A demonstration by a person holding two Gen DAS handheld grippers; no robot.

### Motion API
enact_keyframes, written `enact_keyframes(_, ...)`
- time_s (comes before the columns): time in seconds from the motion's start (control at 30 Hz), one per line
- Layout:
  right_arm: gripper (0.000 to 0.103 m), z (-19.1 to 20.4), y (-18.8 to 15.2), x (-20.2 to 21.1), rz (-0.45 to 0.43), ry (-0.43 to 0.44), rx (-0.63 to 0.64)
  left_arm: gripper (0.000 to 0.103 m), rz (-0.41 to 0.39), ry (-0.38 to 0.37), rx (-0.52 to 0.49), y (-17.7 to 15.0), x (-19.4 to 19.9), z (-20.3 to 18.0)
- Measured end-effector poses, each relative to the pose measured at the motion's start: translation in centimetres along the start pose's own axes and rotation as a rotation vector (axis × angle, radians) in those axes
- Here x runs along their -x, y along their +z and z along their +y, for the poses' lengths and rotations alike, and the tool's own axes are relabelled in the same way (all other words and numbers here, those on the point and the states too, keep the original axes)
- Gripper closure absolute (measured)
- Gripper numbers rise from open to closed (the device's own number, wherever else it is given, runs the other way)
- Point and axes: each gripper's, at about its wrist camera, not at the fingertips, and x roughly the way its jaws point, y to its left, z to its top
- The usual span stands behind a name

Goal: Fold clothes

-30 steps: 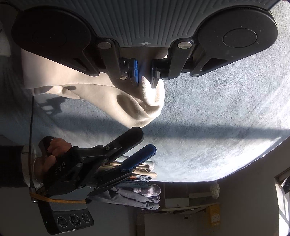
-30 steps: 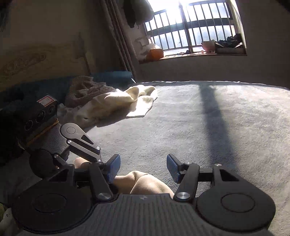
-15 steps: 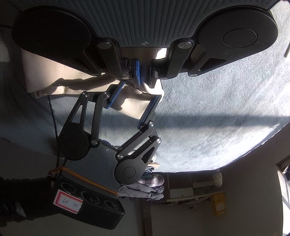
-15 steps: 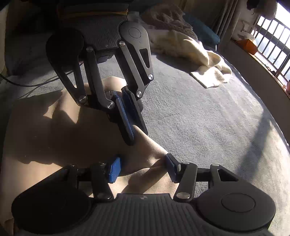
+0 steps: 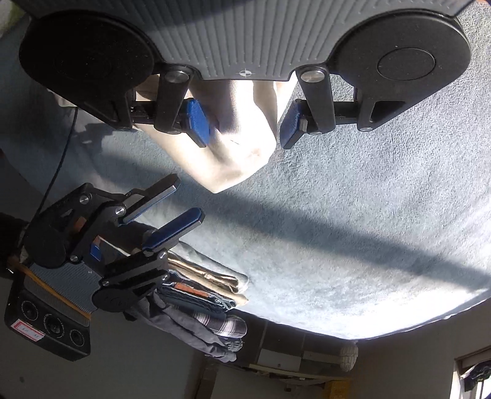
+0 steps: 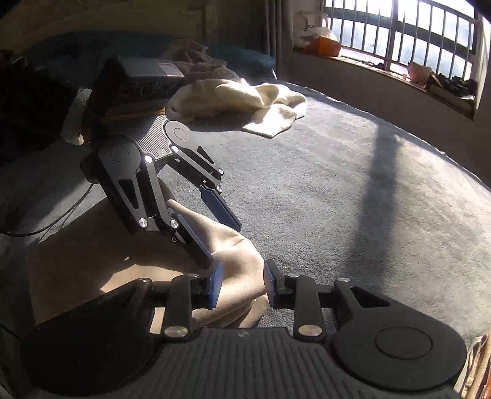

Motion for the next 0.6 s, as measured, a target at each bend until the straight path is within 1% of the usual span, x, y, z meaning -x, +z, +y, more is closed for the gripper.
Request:
enact_keyframes(0.03, 0.071, -1.2, -0.9, 0.8, -0.043, -0.008, -0.119, 0.059, 0.007, -0.010, 0.021, 0.1, -0.4, 0.2)
enact_keyframes(0.1, 0.068, -3.2, -2.6, 2.0, -0.122, -0.023, -0.324, 0.079, 0.014, -0.031, 0.050, 0.2, -0.7, 0.5)
enact_keyframes(0.17, 0.068, -4.5, -4.3, 2.8, -0.188, -0.023, -0.480, 0.091, 0.013, -0.057, 0.076, 0.2, -0.4, 0.7)
enact_keyframes(0.23, 0.068, -5.4, -5.7, 3.0, -0.237, 0.001, -0.606, 0.093, 0.000, -0.131, 0.193, 0.4, 0.1, 1.8)
enact_keyframes(0.33, 0.065, -6.2, -7.0, 2.8, -0.288, 0.055, -0.727, 0.094, -0.014, -0.342, 0.491, -0.3, 0.0, 4.9)
enact_keyframes(0.37, 0.062, -6.4, -7.2, 2.5, -0.304, 0.067, -0.756, 0.094, -0.002, -0.375, 0.560, -0.7, -0.5, 5.7)
enact_keyframes(0.47, 0.060, -6.9, -8.1, 1.5, -0.319, 0.110, -0.830, 0.094, 0.054, -0.365, 0.658, -1.8, -2.3, 7.2)
enact_keyframes(0.5, 0.050, -7.0, -8.3, 0.8, -0.307, 0.132, -0.865, 0.094, 0.054, -0.376, 0.675, -1.9, -2.4, 7.4)
enact_keyframes(0.53, 0.045, -7.2, -8.5, -0.4, -0.269, 0.156, -0.908, 0.094, 0.054, -0.388, 0.692, -2.1, -2.6, 7.6)
enact_keyframes(0.57, 0.042, -7.2, -8.6, -1.1, -0.237, 0.163, -0.927, 0.094, 0.055, -0.398, 0.708, -2.2, -2.8, 7.7)
enact_keyframes(0.6, 0.042, -7.1, -8.8, -1.6, -0.216, 0.171, -0.935, 0.094, 0.062, -0.397, 0.710, -2.2, -2.8, 7.7)
